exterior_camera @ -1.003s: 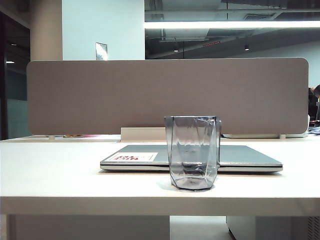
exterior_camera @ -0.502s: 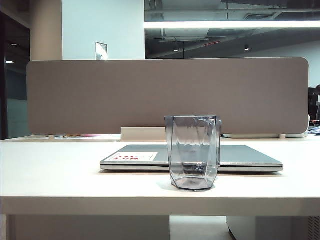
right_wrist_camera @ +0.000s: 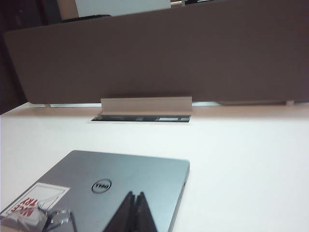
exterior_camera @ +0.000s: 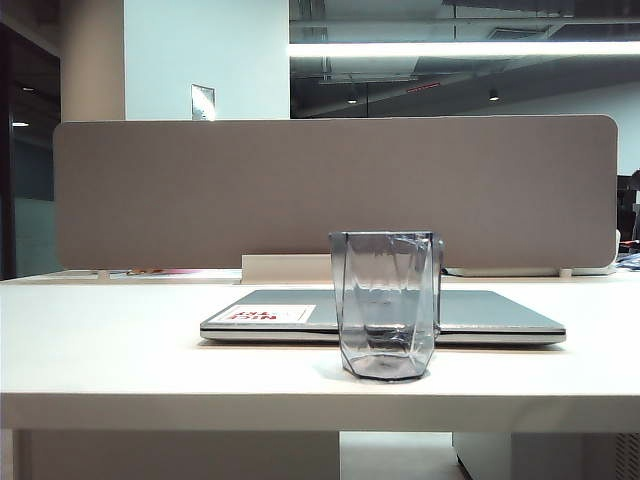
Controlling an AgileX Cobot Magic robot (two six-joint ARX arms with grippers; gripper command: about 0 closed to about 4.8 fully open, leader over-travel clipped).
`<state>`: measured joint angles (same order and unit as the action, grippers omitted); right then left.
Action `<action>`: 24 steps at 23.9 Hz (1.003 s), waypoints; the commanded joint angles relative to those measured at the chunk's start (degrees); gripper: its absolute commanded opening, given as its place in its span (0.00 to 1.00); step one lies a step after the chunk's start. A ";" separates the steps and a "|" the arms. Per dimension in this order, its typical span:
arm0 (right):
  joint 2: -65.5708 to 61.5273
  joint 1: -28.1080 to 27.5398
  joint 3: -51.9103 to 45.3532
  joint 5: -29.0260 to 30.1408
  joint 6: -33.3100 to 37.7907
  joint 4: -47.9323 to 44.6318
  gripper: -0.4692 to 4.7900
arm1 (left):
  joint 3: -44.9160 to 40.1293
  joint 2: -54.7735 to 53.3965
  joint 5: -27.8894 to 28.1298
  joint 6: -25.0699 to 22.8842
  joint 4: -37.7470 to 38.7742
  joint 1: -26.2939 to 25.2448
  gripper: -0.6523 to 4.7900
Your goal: Pick up the water cup and place it on the left side of the laptop.
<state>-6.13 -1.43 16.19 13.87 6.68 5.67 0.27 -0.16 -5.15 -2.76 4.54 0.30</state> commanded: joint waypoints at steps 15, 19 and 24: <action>-38.73 1.38 15.23 9.16 -2.82 -12.94 0.13 | 0.17 -0.07 -0.24 0.26 -0.76 0.00 0.11; -43.82 2.34 15.23 10.69 -2.19 -16.35 0.13 | 0.17 -0.07 -0.22 0.96 -0.76 0.00 0.11; -51.56 4.94 15.23 10.25 -2.47 -17.05 0.13 | 0.17 -0.07 -0.20 2.19 -0.76 0.00 0.11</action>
<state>-56.51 3.01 31.16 24.10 4.27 -10.37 0.27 -0.16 -5.15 -0.95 4.51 0.30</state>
